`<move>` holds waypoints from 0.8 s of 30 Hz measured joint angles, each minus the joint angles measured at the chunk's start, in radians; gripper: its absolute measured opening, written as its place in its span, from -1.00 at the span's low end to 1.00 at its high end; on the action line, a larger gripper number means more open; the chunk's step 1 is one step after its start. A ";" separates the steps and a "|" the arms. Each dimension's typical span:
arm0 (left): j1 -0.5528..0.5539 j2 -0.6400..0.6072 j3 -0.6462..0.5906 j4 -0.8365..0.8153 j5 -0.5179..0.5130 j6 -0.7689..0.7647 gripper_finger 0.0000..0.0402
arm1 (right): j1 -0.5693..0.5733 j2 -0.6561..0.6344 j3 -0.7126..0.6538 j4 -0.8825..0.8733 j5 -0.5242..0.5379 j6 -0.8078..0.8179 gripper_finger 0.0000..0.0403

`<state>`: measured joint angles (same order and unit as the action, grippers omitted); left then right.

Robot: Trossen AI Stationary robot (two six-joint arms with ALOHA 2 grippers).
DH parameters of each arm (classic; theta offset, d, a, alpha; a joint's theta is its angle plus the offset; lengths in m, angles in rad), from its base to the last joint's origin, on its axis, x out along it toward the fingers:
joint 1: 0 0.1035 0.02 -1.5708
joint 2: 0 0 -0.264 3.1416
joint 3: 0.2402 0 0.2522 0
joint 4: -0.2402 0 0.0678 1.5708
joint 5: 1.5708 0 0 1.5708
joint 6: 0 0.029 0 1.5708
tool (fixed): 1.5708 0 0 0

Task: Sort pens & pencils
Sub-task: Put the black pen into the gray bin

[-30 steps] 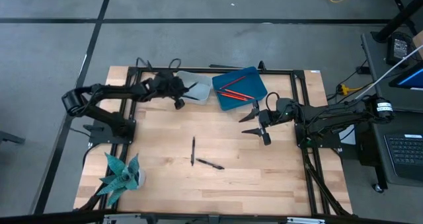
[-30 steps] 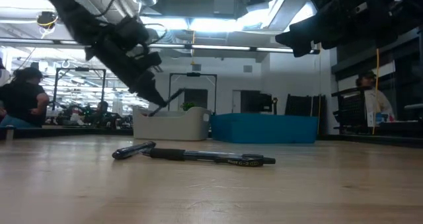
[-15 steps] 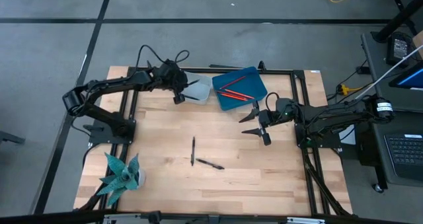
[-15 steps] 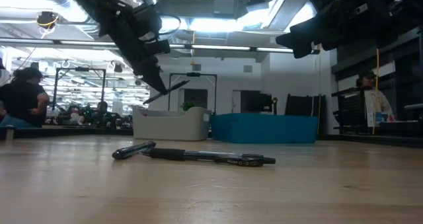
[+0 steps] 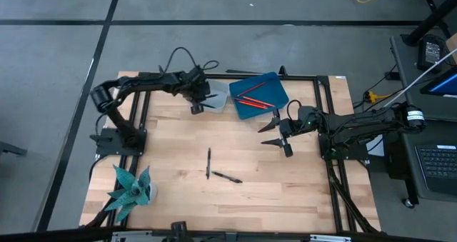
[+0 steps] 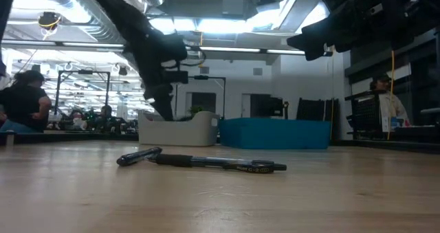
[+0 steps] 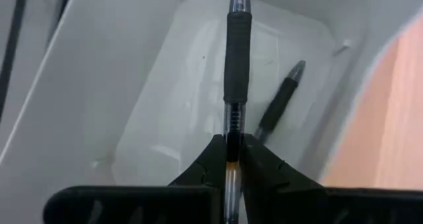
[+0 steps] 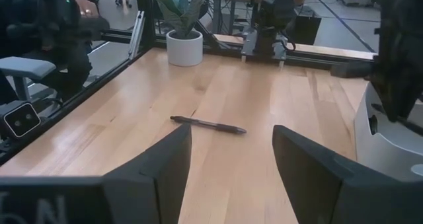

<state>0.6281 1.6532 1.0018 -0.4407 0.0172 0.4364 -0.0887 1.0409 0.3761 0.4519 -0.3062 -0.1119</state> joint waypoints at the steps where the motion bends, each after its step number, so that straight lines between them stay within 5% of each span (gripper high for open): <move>1: 0.000 0.019 0.017 -0.008 0.000 0.007 -0.91 | 0.000 0.000 0.000 0.000 0.000 -0.001 0.06; 24: 0.001 0.082 0.082 -0.070 -0.007 -0.017 -0.65 | 0.000 0.000 0.000 -0.015 0.000 0.004 0.06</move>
<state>0.6289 1.7347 1.0836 -0.5110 0.0098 0.4191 -0.0887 1.0409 0.3763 0.4370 -0.3065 -0.1078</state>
